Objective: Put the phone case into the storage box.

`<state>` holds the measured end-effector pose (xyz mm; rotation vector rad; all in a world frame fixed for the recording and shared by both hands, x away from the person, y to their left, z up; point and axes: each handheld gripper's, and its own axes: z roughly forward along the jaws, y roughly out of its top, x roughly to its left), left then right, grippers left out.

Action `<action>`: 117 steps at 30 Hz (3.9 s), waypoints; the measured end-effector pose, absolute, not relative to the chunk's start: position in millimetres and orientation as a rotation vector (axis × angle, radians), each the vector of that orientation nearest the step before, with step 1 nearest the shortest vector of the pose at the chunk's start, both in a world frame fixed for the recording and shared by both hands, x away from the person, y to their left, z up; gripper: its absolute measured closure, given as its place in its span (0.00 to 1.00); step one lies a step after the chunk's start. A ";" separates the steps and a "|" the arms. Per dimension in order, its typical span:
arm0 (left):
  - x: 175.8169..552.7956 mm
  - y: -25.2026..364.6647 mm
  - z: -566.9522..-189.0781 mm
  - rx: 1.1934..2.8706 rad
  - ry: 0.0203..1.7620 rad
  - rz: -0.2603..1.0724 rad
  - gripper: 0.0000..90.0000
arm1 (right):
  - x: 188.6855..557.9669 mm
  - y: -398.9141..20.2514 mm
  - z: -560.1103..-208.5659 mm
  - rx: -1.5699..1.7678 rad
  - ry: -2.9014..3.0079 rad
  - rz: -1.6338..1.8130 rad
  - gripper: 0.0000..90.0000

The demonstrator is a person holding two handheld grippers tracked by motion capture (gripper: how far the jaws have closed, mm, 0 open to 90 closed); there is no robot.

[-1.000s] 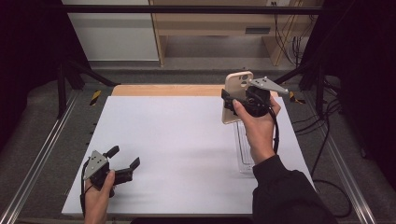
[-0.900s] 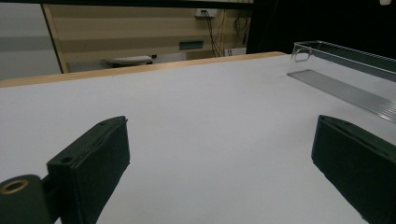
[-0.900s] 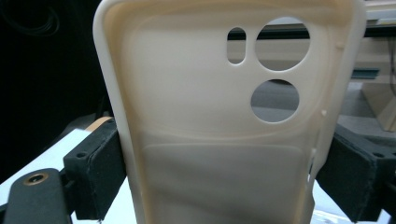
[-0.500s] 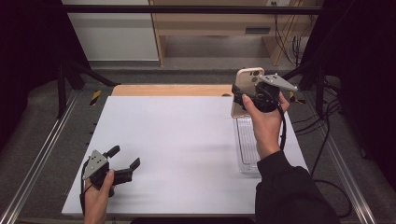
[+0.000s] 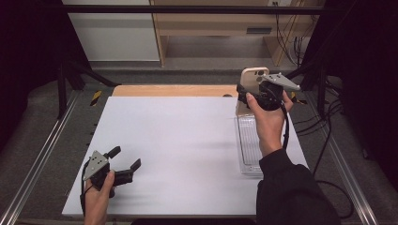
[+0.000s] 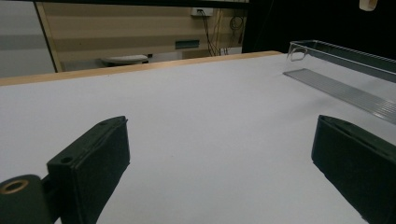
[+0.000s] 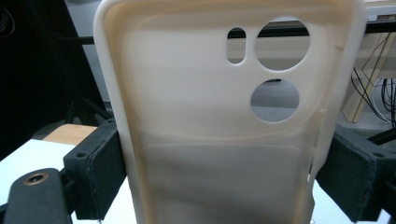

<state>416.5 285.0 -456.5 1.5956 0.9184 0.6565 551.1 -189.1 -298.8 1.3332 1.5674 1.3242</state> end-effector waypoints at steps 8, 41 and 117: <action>416.5 285.2 -456.5 1.598 0.912 0.656 0.04 | 554.7 -194.4 -300.8 1.351 1.560 1.311 0.13; 416.2 285.1 -456.1 1.602 0.896 0.655 0.04 | 568.6 -201.8 -312.8 1.371 1.534 1.272 0.13; 418.5 285.5 -456.2 1.608 0.870 0.652 0.03 | 613.7 -213.0 -384.1 1.446 1.474 1.190 0.13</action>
